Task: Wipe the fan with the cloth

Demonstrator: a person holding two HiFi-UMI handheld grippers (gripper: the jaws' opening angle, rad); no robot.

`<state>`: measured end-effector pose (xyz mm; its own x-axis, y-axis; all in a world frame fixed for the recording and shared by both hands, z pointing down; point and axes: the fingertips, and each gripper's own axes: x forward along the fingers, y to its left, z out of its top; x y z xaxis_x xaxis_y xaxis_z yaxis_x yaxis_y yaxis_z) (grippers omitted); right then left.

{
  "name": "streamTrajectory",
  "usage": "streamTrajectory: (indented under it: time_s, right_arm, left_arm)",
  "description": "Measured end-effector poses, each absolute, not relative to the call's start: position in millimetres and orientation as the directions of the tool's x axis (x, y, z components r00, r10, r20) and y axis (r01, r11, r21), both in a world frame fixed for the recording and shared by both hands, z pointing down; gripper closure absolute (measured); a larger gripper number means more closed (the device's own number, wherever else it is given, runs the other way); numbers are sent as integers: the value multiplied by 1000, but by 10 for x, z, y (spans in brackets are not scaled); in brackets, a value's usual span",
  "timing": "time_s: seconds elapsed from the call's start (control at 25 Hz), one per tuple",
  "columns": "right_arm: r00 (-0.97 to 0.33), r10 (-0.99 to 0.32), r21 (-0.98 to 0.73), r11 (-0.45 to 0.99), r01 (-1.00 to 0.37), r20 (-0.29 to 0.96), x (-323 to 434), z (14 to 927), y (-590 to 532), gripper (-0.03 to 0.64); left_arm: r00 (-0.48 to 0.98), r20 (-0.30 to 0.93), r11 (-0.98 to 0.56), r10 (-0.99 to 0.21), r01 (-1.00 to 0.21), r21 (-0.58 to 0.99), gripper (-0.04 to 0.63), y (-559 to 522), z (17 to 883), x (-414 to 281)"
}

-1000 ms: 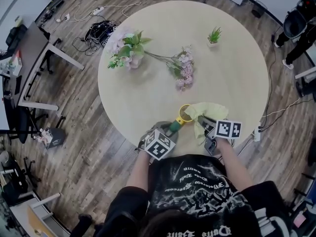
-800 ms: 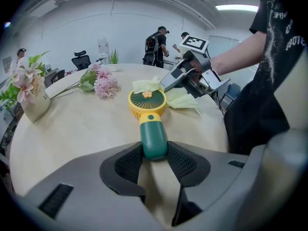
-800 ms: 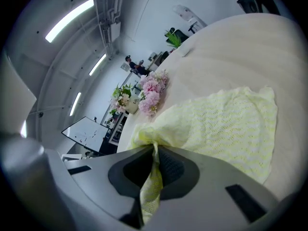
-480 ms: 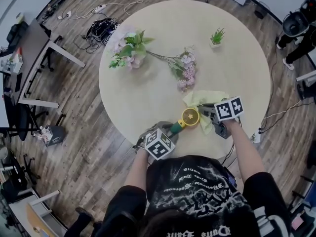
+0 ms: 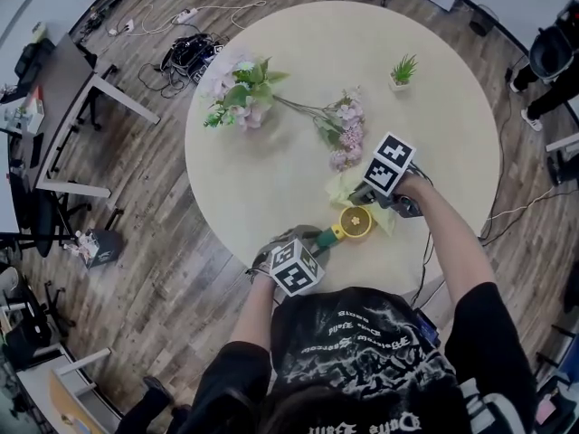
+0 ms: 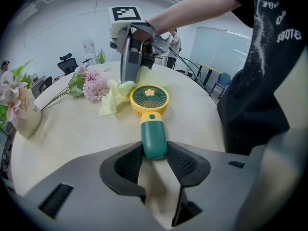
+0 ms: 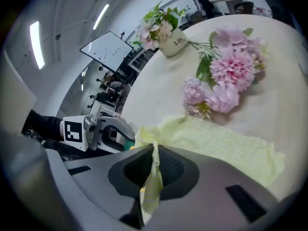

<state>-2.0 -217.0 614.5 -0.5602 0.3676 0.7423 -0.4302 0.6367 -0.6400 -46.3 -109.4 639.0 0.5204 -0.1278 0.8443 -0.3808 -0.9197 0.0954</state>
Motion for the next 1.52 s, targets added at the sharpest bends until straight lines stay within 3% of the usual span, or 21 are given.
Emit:
streamTrajectory:
  time_s: [0.4,0.6,0.96,1.16,1.4,1.44,1.52]
  right_arm:
    - [-212,609,-645,720,-254,764,-433,6209,-1685,588]
    - [-88,627,-629,747,-213,774,-502,6302,-1498,589]
    - [-226,614,-653,730,-201,756,-810,6233,-1418,589]
    - [-470,611,-741,654,-154,637,-905,5921,-1395,589]
    - [-892,349,-803,595,-24,286,-772,4872,-1597,589]
    - [-926,287,-801,598,-27,245,-669,4756,-1637,589]
    - [-965,152,-794,603,-79,212,-409,4676,-1722,589]
  left_arm:
    - [509,855,-940,-100,-329,86,416,-1121,6367,-461]
    - [507,856,-935,-103,-342,90,417,-1121,6364,-491]
    - [522,844,-917,-121,-384,106,417,-1142,6383,-509]
    - [530,836,-897,-140,-425,119,419,-1144,6379,-498]
    - [534,828,-853,-173,-501,145,413,-1144,6341,-495]
    - [541,822,-837,-177,-522,162,394,-1152,6324,-490]
    - [558,805,-814,-202,-553,179,296,-1195,6258,-469]
